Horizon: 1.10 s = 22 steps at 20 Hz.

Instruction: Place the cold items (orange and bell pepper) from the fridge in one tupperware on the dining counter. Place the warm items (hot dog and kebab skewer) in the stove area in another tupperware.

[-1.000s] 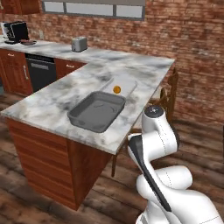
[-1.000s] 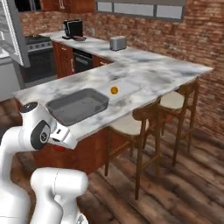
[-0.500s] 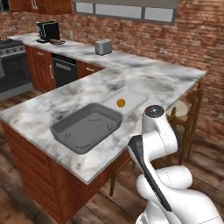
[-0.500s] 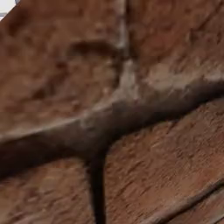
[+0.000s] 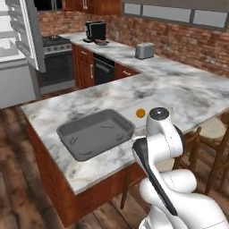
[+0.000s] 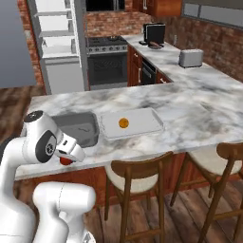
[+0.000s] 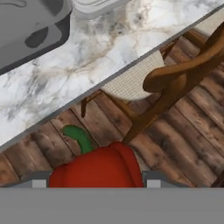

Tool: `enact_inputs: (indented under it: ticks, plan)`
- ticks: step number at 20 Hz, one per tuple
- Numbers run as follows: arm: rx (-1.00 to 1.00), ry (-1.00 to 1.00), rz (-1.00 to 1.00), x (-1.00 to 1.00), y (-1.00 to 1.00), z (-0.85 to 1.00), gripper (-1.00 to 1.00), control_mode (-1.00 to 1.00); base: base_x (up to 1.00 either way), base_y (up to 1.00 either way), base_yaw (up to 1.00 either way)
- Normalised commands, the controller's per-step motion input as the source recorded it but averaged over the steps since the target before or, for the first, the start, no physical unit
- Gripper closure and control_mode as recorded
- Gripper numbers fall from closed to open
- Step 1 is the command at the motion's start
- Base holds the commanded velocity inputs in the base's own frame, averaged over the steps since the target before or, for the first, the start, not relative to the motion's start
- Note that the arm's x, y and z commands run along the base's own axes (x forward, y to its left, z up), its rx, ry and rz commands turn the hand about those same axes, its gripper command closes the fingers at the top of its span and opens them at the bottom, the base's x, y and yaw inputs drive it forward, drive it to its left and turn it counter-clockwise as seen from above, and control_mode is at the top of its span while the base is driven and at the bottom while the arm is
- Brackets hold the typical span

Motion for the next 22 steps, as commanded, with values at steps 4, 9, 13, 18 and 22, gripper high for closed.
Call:
enact_inputs:
  ticks: [4,9,13,18,22]
  plan:
    - [0.00,0.00,0.00,0.00,0.00,0.00,1.00,1.00,0.50,-0.20,0.49]
    - [0.00,0.00,0.00,0.00,0.00,0.00,1.00,1.00,0.35,-0.33,0.52]
    - [0.00,0.00,0.00,0.00,0.00,0.00,1.00,1.00,0.40,-0.36,0.52]
    - [0.00,0.00,0.00,0.00,0.00,0.00,1.00,1.00,0.43,-0.54,0.48]
    - [0.00,0.00,0.00,0.00,0.00,0.00,1.00,1.00,0.58,-0.58,0.39]
